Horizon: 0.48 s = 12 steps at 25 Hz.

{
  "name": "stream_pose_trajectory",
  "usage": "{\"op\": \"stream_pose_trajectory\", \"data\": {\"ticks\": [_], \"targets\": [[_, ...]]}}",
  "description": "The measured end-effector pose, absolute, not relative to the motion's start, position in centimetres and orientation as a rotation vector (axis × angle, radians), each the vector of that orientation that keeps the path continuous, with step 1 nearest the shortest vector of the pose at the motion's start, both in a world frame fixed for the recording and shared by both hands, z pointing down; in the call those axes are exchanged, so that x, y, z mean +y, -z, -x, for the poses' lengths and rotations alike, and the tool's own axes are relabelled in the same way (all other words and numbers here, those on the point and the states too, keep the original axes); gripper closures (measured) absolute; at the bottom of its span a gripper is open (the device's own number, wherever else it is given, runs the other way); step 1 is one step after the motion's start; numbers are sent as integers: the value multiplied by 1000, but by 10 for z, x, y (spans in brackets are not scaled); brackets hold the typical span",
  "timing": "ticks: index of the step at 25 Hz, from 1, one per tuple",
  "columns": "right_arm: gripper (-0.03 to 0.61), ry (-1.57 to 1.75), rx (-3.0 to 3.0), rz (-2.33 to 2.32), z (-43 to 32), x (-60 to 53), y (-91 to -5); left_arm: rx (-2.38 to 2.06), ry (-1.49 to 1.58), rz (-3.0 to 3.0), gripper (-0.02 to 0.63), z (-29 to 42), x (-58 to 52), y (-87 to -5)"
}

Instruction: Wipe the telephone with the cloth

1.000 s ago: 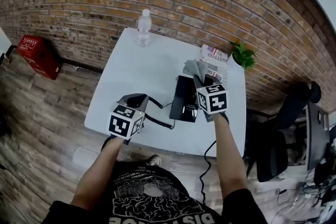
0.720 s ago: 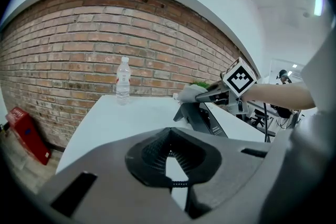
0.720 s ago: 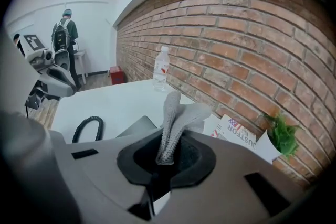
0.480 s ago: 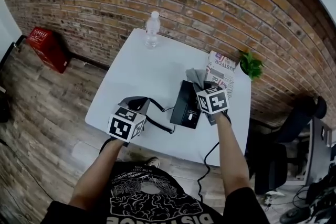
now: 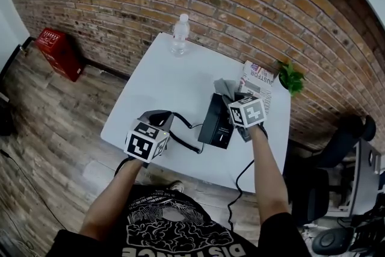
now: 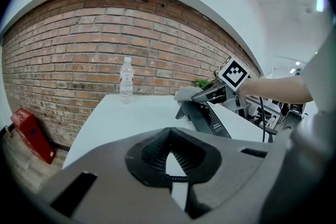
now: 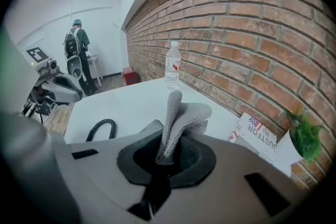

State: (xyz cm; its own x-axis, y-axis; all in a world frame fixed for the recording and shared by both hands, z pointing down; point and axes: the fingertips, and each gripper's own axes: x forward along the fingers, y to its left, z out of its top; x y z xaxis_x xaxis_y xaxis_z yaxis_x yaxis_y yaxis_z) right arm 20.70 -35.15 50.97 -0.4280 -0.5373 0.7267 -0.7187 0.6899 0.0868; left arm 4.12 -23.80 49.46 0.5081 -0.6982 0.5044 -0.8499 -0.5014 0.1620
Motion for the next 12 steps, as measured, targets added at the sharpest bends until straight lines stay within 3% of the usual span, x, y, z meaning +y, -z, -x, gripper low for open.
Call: {"op": "stream_pose_trajectory", "data": {"ticks": [12], "targets": [[568, -267, -2129, -903, -185, -358, -510, -1321, -525, -2345, 607, -22, -237, -491]]}}
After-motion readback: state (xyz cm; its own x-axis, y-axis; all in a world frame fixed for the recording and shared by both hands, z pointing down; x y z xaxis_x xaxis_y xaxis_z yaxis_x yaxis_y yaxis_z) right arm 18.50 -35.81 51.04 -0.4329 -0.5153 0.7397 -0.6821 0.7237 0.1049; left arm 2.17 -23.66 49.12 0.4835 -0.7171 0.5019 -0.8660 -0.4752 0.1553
